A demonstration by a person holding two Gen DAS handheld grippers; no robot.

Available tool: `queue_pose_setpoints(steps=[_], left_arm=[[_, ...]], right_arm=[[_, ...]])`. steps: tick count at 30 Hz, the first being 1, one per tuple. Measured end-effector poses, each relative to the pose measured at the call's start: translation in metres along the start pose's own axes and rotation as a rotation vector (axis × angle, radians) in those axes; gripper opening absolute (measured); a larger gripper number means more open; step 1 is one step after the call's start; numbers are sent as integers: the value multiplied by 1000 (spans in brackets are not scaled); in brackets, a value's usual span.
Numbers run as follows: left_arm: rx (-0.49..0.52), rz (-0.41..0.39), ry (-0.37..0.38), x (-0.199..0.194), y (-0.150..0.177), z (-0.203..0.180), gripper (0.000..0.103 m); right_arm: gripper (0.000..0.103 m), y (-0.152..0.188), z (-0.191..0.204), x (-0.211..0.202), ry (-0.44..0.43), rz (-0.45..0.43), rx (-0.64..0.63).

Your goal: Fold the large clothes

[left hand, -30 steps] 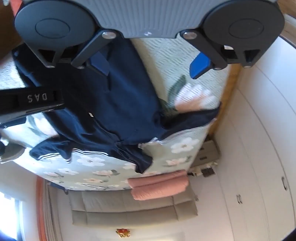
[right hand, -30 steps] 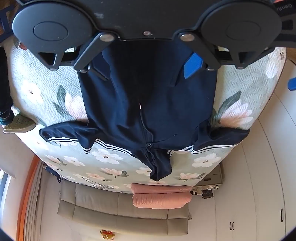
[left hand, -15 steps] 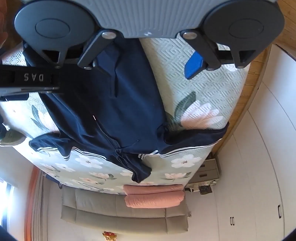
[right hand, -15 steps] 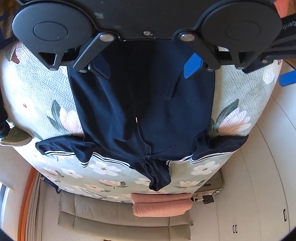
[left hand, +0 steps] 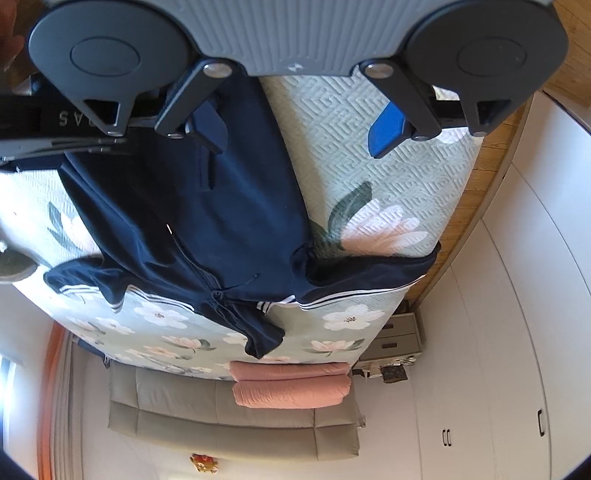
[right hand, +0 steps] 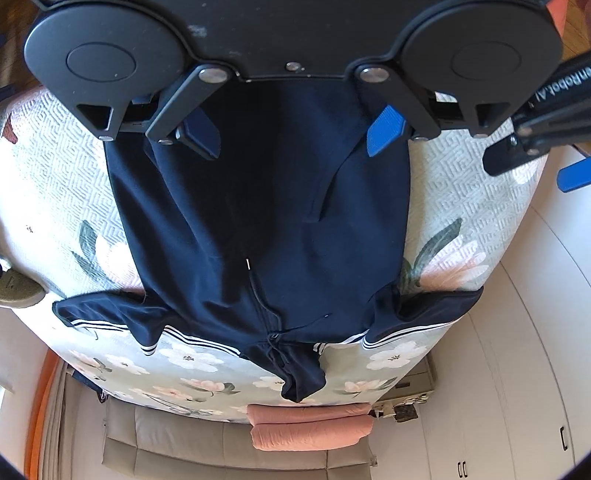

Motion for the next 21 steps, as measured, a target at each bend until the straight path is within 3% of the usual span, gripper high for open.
queue_pose_setpoints(steps=[7,21], left_arm=[[-44,30,58,4,4,2,85],[-68,76,38,12,15,13,85]], right_arm=[[102,3,-3,3,2,20,20],[102,12,3,9,-41,63,40]])
Point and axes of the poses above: each gripper's, at about its wrist camera, not at the fingertips, and x roughly the way its jaws point, z to its left, y to its underside, the point moved 10 cm from there along x, roughly the way its jaws point, and after that the axes turned 9 degrees about -y, right-handed, at the moved point
